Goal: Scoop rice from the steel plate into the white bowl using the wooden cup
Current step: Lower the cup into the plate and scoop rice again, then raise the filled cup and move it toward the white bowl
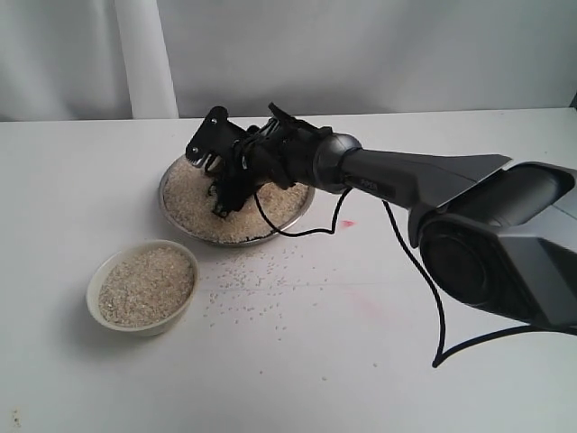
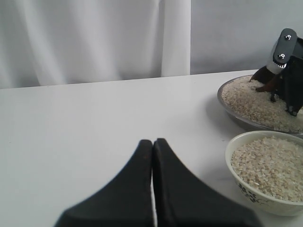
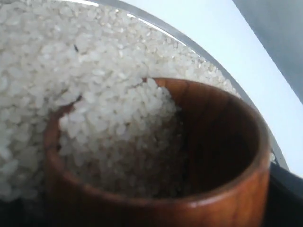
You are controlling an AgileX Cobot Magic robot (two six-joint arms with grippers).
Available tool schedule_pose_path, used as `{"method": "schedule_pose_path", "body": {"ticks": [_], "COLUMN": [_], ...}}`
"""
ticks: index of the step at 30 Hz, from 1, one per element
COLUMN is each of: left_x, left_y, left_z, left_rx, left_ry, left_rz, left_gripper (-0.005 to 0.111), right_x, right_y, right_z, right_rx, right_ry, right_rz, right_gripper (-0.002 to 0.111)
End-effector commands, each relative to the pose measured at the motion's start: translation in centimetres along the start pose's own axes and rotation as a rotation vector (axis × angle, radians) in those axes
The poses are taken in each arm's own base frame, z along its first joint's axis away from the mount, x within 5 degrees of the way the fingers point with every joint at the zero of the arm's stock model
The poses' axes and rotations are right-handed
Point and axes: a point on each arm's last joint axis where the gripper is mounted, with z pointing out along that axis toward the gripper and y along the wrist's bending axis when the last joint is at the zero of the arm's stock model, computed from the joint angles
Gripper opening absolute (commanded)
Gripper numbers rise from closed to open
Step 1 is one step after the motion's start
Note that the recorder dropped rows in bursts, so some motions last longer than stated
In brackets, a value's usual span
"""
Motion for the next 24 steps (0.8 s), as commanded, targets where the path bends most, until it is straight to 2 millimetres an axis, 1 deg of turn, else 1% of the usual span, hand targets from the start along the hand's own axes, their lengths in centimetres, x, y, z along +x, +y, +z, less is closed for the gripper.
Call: {"method": "schedule_pose_path", "body": {"ticks": [1,4,5,12,14,15,16,17,22,23,24], "left_x": [0.0,0.0,0.0,0.0,0.0,0.0,0.0,0.0,0.0,0.0,0.0], "left_y": [0.0,0.0,0.0,0.0,0.0,0.0,0.0,0.0,0.0,0.0,0.0], "left_z": [0.0,0.0,0.0,0.0,0.0,0.0,0.0,0.0,0.0,0.0,0.0], "left_rx": [0.006,0.006,0.006,0.006,0.006,0.006,0.006,0.006,0.006,0.006,0.006], "left_ry": [-0.009,-0.009,-0.009,-0.009,-0.009,-0.009,-0.009,-0.009,-0.009,-0.009,-0.009], "left_rz": [-0.013,-0.013,-0.013,-0.013,-0.013,-0.013,-0.013,-0.013,-0.013,-0.013,-0.013], "left_gripper": [0.0,0.0,0.0,0.0,0.0,0.0,0.0,0.0,0.0,0.0,0.0], "right_x": [1.1,0.6,-0.1,-2.9,-4.0,-5.0,-5.3,-6.0,-7.5,-8.1,-8.6], "right_y": [1.0,0.8,0.4,-1.6,-2.3,-3.1,-3.3,-3.8,-4.9,-5.1,-5.0], "right_z": [0.9,0.6,0.1,-2.8,-4.1,-5.4,-5.9,-7.0,-9.9,-10.8,-11.6], "right_rx": [-0.035,-0.03,-0.024,0.008,0.023,0.036,0.039,0.042,0.045,0.045,0.039], "right_ry": [0.007,-0.02,-0.045,-0.113,-0.142,-0.166,-0.172,-0.174,-0.172,-0.177,-0.168], "right_rz": [0.074,0.098,0.118,0.138,0.139,0.142,0.142,0.143,0.138,0.127,0.08], "right_gripper": [0.0,0.0,0.0,0.0,0.0,0.0,0.0,0.0,0.0,0.0,0.0]}}
